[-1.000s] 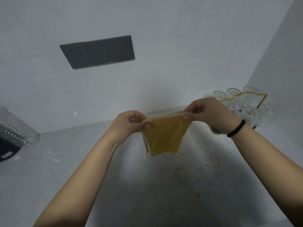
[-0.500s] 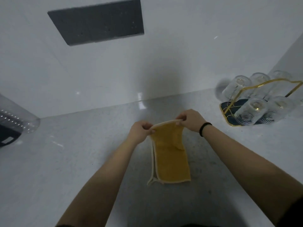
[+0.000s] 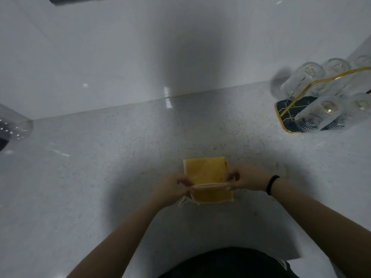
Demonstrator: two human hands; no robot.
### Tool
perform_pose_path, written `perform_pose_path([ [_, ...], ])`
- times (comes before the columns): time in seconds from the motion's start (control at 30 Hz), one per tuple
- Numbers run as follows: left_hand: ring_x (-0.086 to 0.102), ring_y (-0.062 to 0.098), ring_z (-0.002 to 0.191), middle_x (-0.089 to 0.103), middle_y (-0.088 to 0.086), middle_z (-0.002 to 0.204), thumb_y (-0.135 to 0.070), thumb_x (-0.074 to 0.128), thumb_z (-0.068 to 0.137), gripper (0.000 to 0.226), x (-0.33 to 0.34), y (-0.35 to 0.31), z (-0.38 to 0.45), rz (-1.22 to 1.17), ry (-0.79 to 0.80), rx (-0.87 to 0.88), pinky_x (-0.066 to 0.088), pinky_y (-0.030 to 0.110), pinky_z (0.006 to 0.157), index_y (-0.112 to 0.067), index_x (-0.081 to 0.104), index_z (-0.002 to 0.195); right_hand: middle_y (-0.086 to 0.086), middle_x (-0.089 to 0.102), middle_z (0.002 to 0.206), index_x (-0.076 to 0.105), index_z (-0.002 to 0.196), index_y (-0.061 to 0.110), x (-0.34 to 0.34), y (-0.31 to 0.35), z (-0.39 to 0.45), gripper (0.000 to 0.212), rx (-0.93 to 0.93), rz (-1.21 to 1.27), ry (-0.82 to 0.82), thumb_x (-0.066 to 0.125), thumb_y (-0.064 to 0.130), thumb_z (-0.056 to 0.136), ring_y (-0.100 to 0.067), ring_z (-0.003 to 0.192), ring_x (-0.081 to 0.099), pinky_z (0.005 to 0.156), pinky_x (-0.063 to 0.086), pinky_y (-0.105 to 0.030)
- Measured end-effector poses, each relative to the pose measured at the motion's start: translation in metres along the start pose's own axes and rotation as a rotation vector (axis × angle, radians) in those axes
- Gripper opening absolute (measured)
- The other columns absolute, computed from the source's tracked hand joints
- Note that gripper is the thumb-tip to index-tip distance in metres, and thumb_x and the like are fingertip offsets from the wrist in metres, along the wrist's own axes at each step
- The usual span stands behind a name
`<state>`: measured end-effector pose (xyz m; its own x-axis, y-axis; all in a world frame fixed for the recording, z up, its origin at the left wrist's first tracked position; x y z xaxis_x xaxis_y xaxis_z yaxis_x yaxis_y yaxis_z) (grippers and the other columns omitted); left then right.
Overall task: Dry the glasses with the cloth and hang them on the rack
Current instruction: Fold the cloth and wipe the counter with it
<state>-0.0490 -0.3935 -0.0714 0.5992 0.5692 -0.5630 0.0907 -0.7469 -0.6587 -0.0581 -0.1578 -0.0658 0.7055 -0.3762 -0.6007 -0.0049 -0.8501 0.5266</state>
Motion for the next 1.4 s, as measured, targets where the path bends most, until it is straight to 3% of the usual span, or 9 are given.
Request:
perform_pose_path([
  [0.1,0.060,0.008,0.084,0.061,-0.010,0.085,-0.023,0.062,0.092,0.002,-0.010,-0.007,0.004,-0.078,-0.115,-0.016,0.051,0.030,0.085,-0.024,0.064,0.091,0.013,0.057,0.071,0.061,0.097,0.019,-0.010,0.003,0.003,0.016,0.080,0.182,-0.212,0.060,0.030,0.087,0.001,0.057,0.057,0.047,0.041,-0.012],
  [0.23,0.067,0.019,0.088,0.065,0.002,0.096,-0.024,0.057,0.096,0.009,-0.040,-0.032,0.025,-0.281,-0.305,-0.005,0.059,0.037,0.081,-0.016,0.059,0.101,-0.004,0.054,0.094,0.044,0.101,0.022,-0.046,0.025,0.019,0.007,0.040,0.421,-0.394,0.045,0.025,0.095,-0.024,0.073,0.064,0.048,0.056,-0.030],
  [0.3,0.067,0.023,0.091,0.065,0.007,0.099,-0.021,0.056,0.097,0.012,-0.053,-0.042,0.040,-0.366,-0.392,0.007,0.058,0.041,0.084,-0.011,0.059,0.104,-0.012,0.050,0.107,0.040,0.105,0.023,-0.060,0.033,0.030,0.008,0.023,0.595,-0.388,0.039,0.024,0.097,-0.034,0.087,0.062,0.060,0.059,-0.044],
  [0.5,0.065,0.027,0.097,0.066,0.009,0.100,-0.022,0.057,0.096,0.009,-0.061,-0.046,0.078,-0.423,-0.453,-0.052,0.055,0.044,0.089,-0.014,0.058,0.100,-0.011,0.048,0.112,0.043,0.110,0.020,-0.066,0.019,0.057,0.015,0.074,0.801,-0.294,0.039,0.028,0.098,-0.033,0.101,0.055,0.087,0.050,-0.053],
  [0.7,0.064,0.026,0.097,0.066,0.012,0.102,-0.026,0.056,0.097,0.021,-0.056,-0.038,0.076,-0.394,-0.388,-0.085,0.055,0.043,0.090,-0.007,0.060,0.107,-0.009,0.051,0.102,0.051,0.097,0.019,-0.057,0.010,0.058,0.012,0.037,0.877,-0.246,0.049,0.030,0.094,-0.029,0.094,0.053,0.087,0.050,-0.048],
  [0.9,0.058,0.010,0.078,0.059,-0.004,0.085,-0.025,0.059,0.095,0.010,-0.035,-0.026,0.038,-0.203,-0.165,0.023,0.046,0.019,0.070,-0.015,0.059,0.096,0.002,0.060,0.113,0.064,0.090,0.027,-0.040,-0.015,0.034,0.017,-0.023,0.678,-0.167,0.066,0.039,0.079,-0.018,0.106,0.057,0.091,0.048,-0.037],
  [1.07,0.064,0.016,0.095,0.065,0.003,0.097,-0.020,0.066,0.090,0.006,0.001,-0.001,0.009,-0.262,-0.044,0.012,0.054,0.024,0.085,-0.017,0.062,0.092,0.013,0.046,0.133,0.065,0.083,0.034,-0.003,-0.024,0.015,0.011,0.011,0.505,0.017,0.070,0.040,0.075,-0.012,0.123,0.042,0.103,0.032,-0.033],
  [1.13,0.063,0.016,0.105,0.067,0.004,0.106,-0.022,0.069,0.088,0.007,0.014,0.007,0.003,-0.253,-0.041,-0.026,0.052,0.032,0.094,-0.023,0.062,0.089,0.010,0.042,0.141,0.064,0.084,0.039,0.009,-0.027,0.009,0.010,0.021,0.381,0.013,0.069,0.041,0.076,-0.013,0.129,0.037,0.108,0.027,-0.035],
  [1.4,0.053,0.010,0.116,0.056,-0.011,0.108,-0.023,0.070,0.086,0.008,0.036,0.019,-0.015,-0.033,-0.132,0.080,0.036,0.022,0.100,-0.018,0.068,0.093,0.013,0.023,0.151,0.069,0.092,0.036,0.037,-0.026,-0.016,0.021,-0.068,0.202,-0.119,0.066,0.048,0.075,-0.010,0.142,0.007,0.114,0.009,-0.038],
])
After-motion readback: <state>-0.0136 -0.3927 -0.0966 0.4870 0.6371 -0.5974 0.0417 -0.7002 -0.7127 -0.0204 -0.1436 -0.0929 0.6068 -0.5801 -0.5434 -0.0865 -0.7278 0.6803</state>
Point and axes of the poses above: each hand's wrist, its own z-axis towards the middle knuckle, its own x-axis out of the palm, y = z × x, the point moved 3 cm from there along z, towards the middle knuckle
